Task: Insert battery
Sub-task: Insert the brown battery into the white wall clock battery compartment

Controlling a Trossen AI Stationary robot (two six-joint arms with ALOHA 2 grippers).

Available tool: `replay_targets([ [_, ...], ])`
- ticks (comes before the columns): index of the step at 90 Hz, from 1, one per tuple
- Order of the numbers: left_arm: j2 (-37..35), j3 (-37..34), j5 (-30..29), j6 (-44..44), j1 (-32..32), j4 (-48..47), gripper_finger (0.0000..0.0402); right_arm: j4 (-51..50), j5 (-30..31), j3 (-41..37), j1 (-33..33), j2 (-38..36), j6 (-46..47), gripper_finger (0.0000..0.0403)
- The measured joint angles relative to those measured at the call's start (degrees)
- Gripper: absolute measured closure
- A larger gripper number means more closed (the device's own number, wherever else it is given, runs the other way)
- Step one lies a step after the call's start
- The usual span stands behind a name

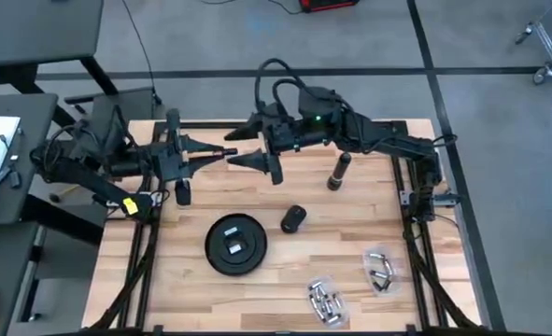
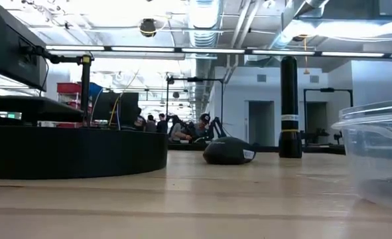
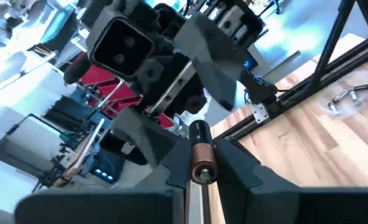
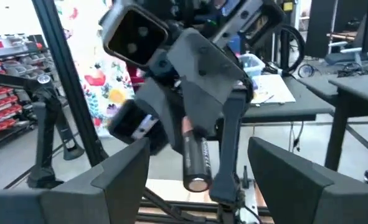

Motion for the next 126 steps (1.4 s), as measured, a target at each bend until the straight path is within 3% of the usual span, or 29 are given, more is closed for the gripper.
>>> replay_targets([
  [19, 0.0, 0.0, -0.8, 0.9, 0.0, 0.4, 0.0375, 0.0, 0.0, 0.0, -0.1, 0.0, 0.0, 0.0161],
  [55, 0.0, 0.0, -1.0, 2.0, 0.0, 0.5, 0.0375, 0.0, 0.0, 0.0, 0.3, 0.0, 0.1, 0.0298],
  [98, 0.0, 0.0, -1.1, 2.0, 0.4, 1.9, 0.0375, 2.1, 0.0, 0.0, 0.4, 0.0, 0.6, 0.0310],
  [126, 0.0, -0.1, -1.0, 2.0, 1.0, 2.0, 0.0376, 1.7, 0.2, 0.0, 0.6, 0.0, 0.6, 0.0354],
])
